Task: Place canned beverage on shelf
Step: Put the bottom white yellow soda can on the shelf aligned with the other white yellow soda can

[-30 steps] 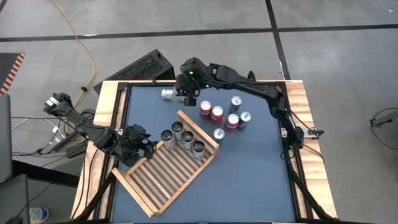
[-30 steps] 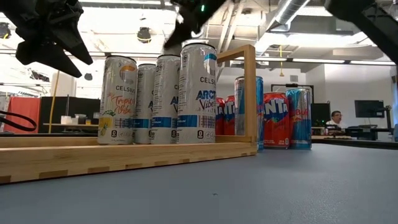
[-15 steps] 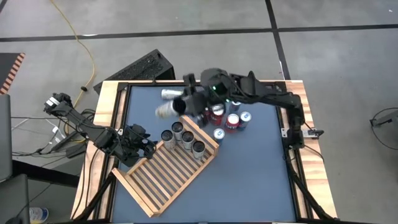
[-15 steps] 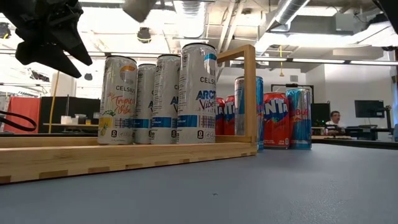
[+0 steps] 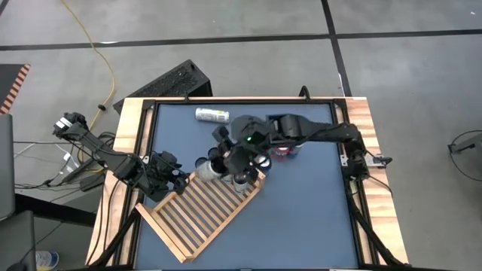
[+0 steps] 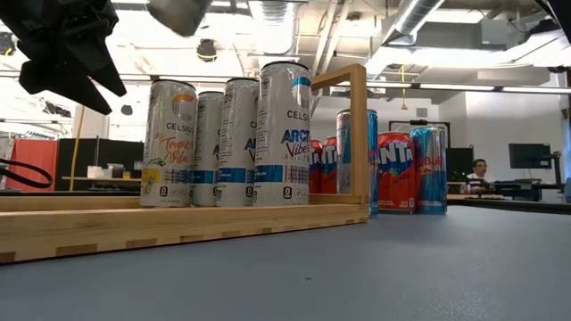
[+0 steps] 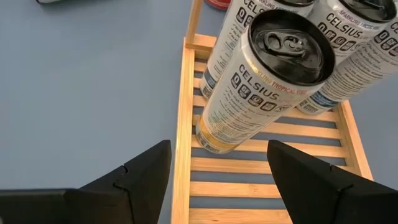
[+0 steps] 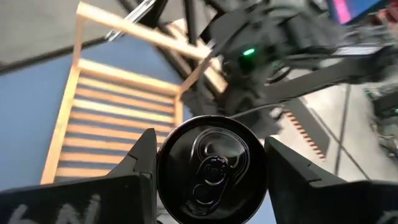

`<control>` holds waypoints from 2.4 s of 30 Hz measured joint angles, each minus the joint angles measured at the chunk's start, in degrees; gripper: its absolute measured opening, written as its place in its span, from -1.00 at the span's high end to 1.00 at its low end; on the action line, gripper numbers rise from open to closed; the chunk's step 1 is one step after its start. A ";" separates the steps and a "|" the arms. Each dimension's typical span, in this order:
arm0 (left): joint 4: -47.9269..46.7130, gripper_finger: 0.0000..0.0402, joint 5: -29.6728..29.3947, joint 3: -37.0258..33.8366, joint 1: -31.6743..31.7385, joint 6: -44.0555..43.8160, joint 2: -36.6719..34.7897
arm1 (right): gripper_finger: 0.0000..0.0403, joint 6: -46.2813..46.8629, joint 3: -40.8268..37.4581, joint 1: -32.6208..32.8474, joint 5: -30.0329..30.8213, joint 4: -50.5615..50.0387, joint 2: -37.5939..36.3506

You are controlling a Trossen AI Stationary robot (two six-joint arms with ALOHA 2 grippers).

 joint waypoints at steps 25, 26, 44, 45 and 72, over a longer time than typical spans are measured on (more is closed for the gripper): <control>-0.36 -0.26 -0.07 0.00 0.00 -0.11 0.00 | 0.11 -6.14 0.20 -1.69 -12.00 -1.80 12.34; -0.39 -0.26 -0.08 0.00 0.01 -0.11 0.00 | 0.11 -6.27 0.20 -1.94 -11.92 -2.34 12.73; -0.23 -0.26 -0.19 0.00 0.01 -0.79 -0.01 | 0.11 -15.06 0.13 -2.21 -5.52 -5.70 17.26; -0.21 -0.26 -0.21 0.00 0.01 -0.79 0.00 | 0.11 -15.39 0.11 -2.19 -5.41 -6.22 17.27; -0.11 -0.26 -1.54 -0.02 0.01 -0.79 0.00 | -0.01 -16.51 0.13 -2.72 -5.82 -7.86 17.27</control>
